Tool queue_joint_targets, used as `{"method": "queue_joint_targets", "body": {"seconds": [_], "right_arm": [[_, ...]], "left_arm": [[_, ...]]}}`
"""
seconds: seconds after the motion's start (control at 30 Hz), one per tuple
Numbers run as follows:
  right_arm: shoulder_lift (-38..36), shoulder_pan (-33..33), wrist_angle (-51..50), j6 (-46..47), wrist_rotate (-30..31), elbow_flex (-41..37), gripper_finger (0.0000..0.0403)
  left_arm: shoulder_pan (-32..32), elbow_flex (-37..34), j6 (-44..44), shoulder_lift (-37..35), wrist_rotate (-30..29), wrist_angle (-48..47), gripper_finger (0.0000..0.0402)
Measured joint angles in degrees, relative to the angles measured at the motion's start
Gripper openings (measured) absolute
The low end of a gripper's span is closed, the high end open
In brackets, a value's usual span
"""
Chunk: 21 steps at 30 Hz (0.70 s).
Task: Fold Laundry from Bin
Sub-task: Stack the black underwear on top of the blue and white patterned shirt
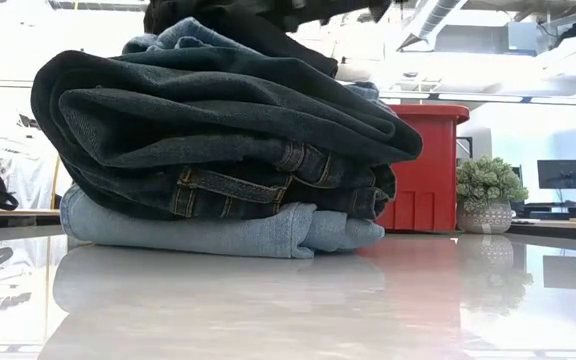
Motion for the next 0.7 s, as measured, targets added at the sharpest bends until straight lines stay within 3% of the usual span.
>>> {"method": "queue_joint_targets", "body": {"seconds": [0.17, 0.37, 0.7], "right_arm": [[7.0, 1.2, 10.3, -0.1, 0.4, 0.0, 0.0045], [12.0, -1.3, 18.6, 7.8, -5.1, 0.1, 0.0023], [5.1, -2.6, 16.0, 7.1, -3.8, 0.1, 0.0031]], "left_arm": [[0.4, 0.0, 3.5, -0.7, 0.1, -8.4, 0.0066], [0.4, -0.1, 5.5, -1.8, 2.2, -13.7, 0.0066], [0.4, 0.0, 9.6, -10.3, 0.3, -17.1, 0.0066]]}}
